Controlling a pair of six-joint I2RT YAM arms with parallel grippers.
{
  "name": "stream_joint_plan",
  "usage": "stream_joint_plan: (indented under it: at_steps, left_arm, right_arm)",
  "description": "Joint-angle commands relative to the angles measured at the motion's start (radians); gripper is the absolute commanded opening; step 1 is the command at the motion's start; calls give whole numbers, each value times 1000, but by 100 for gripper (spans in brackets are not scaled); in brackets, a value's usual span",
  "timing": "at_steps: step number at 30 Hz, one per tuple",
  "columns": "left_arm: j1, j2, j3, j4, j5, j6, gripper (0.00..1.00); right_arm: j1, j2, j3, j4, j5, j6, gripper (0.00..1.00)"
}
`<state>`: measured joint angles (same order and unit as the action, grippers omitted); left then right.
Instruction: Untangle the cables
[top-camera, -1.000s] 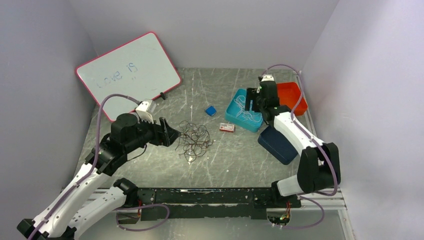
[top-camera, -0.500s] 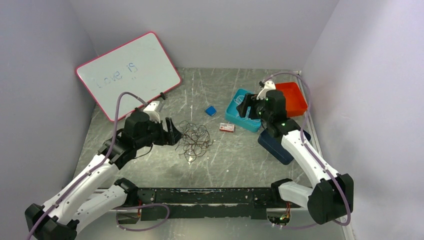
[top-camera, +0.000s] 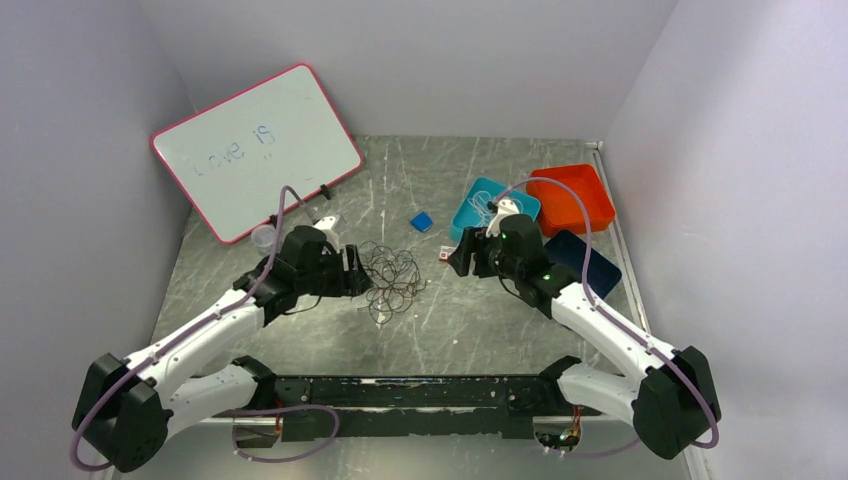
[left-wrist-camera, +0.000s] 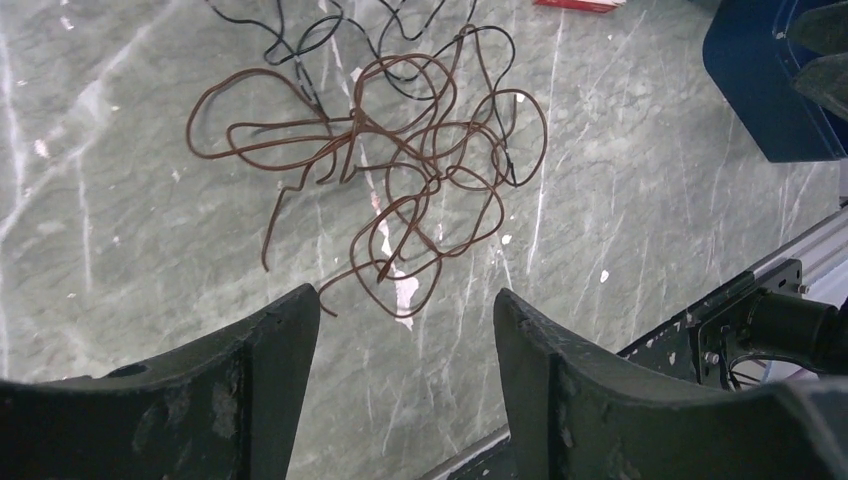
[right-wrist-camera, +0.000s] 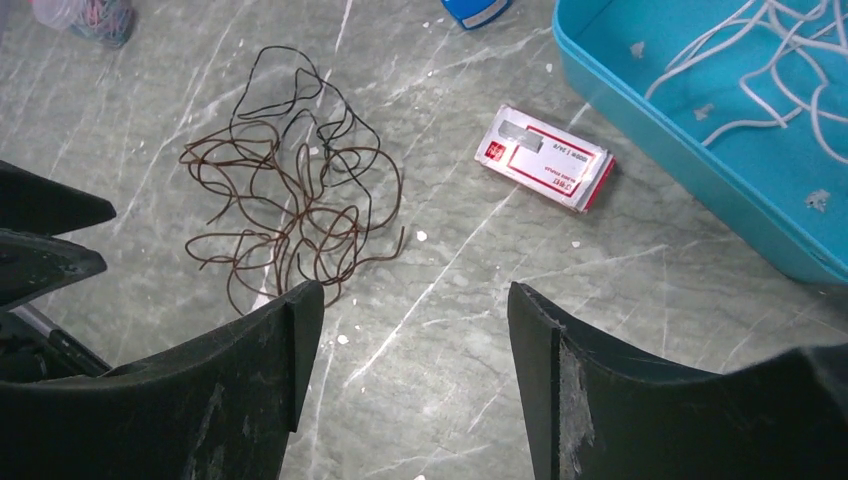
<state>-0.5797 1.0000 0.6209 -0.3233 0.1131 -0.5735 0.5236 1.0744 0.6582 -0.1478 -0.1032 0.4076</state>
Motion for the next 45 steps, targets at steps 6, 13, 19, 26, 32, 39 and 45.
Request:
stream_joint_plan:
  at_steps: [6,13,19,26,32,39,45]
  left_arm:
    - [-68,95,-70,188,69,22,68]
    - [-78,167,-69,220,35,64,63]
    - [-78,231,-61,276,33,95,51]
    - [-78,259,-66,301,30,107,28]
    - [-77,201,-45,255,3,127,7]
    - [-78,89,63,92,-8,214,7]
    - [-78,22,198,-38,28,317,8]
  right_arm:
    - [4,-33,-19,25,24,-22,70]
    - [4,-39,-45,51,5,0,68]
    - [4,-44,-36,34,15,-11,67]
    - [4,-59,-32,19,22,-15,67]
    - [4,-58,-38,33,9,-5,67]
    - [4,-162,-115,221,-110,-54,72]
    - [4,-288,-238,542,-205,-124,76]
